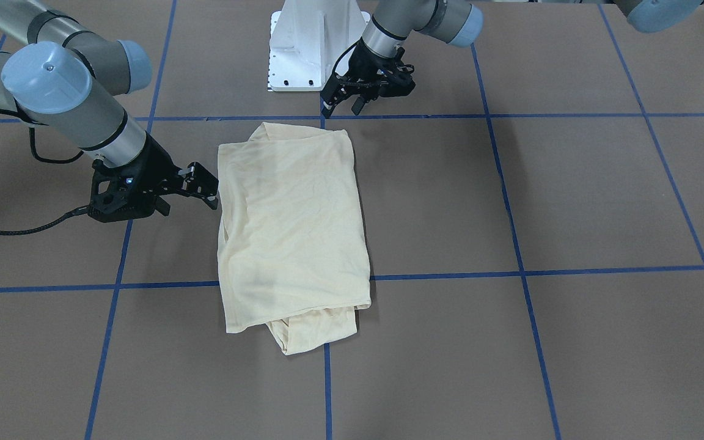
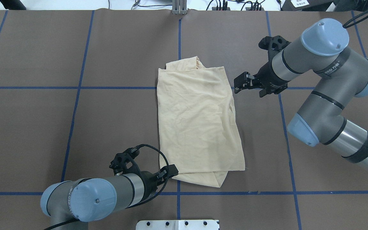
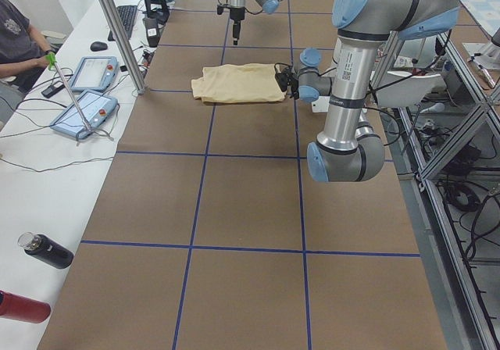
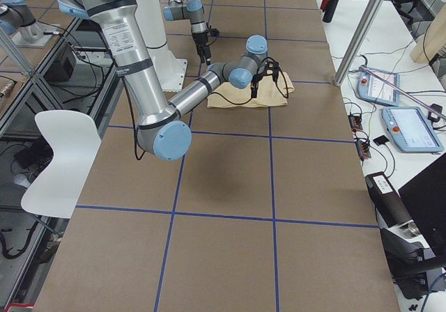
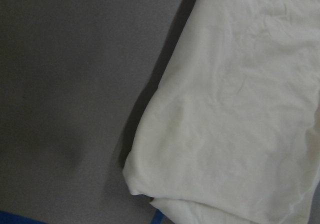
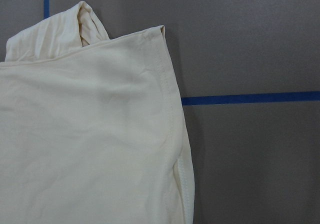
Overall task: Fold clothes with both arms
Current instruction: 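Lower the left gripper to the bundle's near corner while the right gripper lifts away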
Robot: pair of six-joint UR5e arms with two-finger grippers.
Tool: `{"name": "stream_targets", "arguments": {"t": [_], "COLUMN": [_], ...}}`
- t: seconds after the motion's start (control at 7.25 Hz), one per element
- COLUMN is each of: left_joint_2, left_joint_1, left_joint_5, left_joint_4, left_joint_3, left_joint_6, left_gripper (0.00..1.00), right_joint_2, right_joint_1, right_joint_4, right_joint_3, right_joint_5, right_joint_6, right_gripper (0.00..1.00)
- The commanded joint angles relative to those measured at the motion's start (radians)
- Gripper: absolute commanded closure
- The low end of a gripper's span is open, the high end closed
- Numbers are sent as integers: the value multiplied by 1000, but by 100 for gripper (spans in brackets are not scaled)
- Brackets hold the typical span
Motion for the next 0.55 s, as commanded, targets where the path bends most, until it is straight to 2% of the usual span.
{"name": "stream_targets", "arguments": {"t": [0.0, 0.41], "left_joint_2": [-15, -19], "left_joint_1": [0, -7], "left_joint_5": [3, 4], "left_joint_4": [2, 3], "left_joint_3": [37, 53], "left_joint_6": [6, 7], "left_gripper": [13, 17], "right_joint_2": [-2, -2], "right_joint_1": [-6, -12], "right_joint_4": [-1, 0], "right_joint_3": [0, -6], "right_joint_5": [-1, -3], "right_joint_6": [0, -2], "right_gripper": [0, 0]}}
